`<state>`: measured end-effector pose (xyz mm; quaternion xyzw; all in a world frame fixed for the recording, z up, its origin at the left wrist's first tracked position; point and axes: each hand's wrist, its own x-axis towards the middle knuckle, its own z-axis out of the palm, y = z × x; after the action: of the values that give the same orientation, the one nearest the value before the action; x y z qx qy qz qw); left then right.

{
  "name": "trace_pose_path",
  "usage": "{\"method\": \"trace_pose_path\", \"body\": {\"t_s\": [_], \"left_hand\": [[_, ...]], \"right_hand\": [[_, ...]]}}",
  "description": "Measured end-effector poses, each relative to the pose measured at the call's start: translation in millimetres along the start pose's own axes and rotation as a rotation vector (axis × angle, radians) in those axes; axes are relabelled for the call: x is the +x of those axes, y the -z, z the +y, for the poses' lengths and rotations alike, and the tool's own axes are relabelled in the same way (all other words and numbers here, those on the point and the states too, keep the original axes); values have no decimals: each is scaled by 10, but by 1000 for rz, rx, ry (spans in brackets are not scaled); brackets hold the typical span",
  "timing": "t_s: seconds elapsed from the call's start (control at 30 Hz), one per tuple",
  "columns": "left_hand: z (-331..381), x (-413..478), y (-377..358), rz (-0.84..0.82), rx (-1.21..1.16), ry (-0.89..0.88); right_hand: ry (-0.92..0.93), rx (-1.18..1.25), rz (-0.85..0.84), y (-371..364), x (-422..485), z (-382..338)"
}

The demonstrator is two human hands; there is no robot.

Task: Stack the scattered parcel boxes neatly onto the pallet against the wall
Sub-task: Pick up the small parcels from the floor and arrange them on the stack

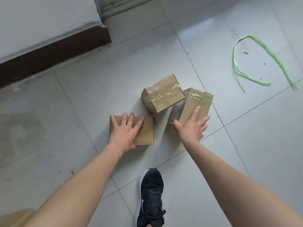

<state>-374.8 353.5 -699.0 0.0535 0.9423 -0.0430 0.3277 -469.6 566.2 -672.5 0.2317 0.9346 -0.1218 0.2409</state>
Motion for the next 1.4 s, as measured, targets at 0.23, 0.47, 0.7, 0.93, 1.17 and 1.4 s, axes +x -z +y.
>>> {"method": "trace_pose_path", "body": {"t_s": [0.23, 0.47, 0.7, 0.93, 1.17, 1.4], "left_hand": [[-189, -372, 290, 74, -135, 129], [-1423, -1586, 926, 195, -238, 287], [-3247, -3419, 733, 218, -363, 569], [-4301, -5610, -555, 95, -460, 878], [-4564, -6733, -1661, -21, -776, 1222], [-4627, -6470, -1947, -28, -936, 1338]], "right_hand": [[-13, 81, 148, 478, -240, -16], [184, 150, 390, 1387, -1132, -858], [500, 176, 216, 1047, -2869, -2273], [870, 137, -235, -359, -5227, -3205], [792, 233, -590, -1664, -6808, -3210], [711, 254, -529, -1959, -7125, -2550]]}}
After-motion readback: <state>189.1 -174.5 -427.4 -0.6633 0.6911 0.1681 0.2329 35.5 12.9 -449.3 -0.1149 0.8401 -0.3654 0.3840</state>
